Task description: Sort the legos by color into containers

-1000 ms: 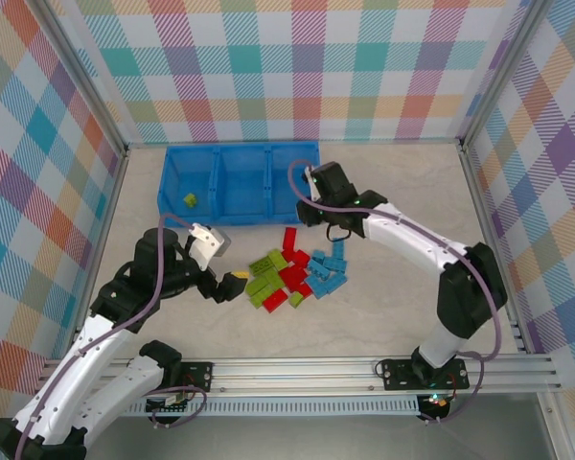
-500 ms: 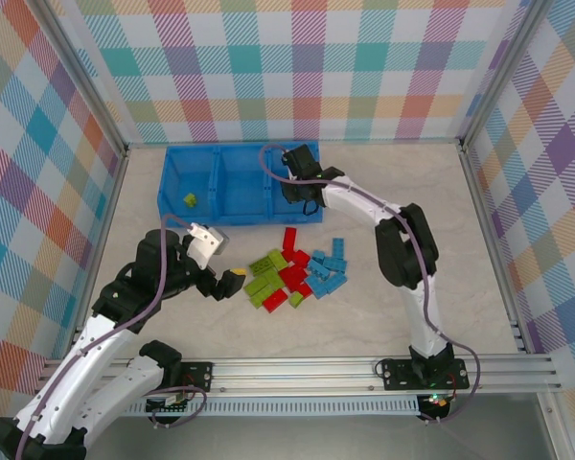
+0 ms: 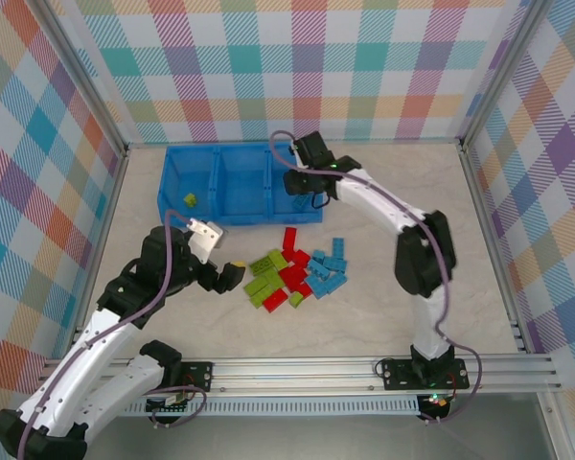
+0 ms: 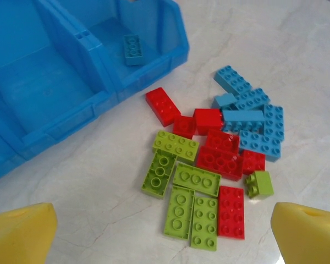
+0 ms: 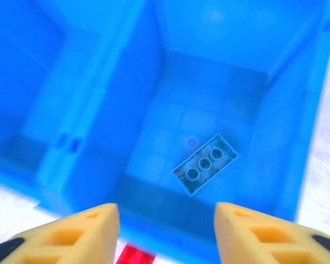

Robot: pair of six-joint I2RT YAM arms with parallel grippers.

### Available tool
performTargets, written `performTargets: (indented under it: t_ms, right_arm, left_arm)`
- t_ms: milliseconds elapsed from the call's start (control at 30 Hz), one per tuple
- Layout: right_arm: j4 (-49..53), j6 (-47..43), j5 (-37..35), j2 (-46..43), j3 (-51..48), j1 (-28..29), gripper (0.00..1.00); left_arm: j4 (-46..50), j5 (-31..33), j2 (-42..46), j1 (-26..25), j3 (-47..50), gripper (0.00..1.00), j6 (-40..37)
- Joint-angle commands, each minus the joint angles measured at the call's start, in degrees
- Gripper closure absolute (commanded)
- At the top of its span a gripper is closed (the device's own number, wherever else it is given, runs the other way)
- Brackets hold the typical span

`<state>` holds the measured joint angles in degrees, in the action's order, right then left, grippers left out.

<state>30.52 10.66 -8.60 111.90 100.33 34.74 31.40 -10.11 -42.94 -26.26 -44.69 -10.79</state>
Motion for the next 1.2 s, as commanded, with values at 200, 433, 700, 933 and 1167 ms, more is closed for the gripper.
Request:
performTargets:
  t_ms: [200, 433, 700, 933, 1167]
  right_arm:
    - [13.5, 4.8, 12.9, -32.7, -24.3, 0.4, 0.27]
    - [21.1, 10.0, 23.0, -44.8, -35.1, 1.3, 0.0]
    - [21.5, 10.9, 21.9, -49.8, -39.2, 1.5, 0.0]
    - [22.6, 11.3, 21.7, -53.1, -41.0, 1.5, 0.0]
    - [21.8, 12.5, 21.5, -54.9, -41.9, 1.5, 0.0]
  left_arm:
    - [-0.9, 14.6, -16.4, -9.6, -12.6, 0.0, 29.0]
    - [-0.9, 20.1, -40.2, -18.1, -21.3, 0.01, 31.5]
    - [-2.5, 25.0, -64.1, -18.1, -34.0, 0.05, 31.1]
    - [-0.8, 25.0, -75.0, -16.6, -43.5, 0.17, 32.2]
    - [-0.3, 26.6, -78.3, -15.9, -44.4, 0.35, 33.9]
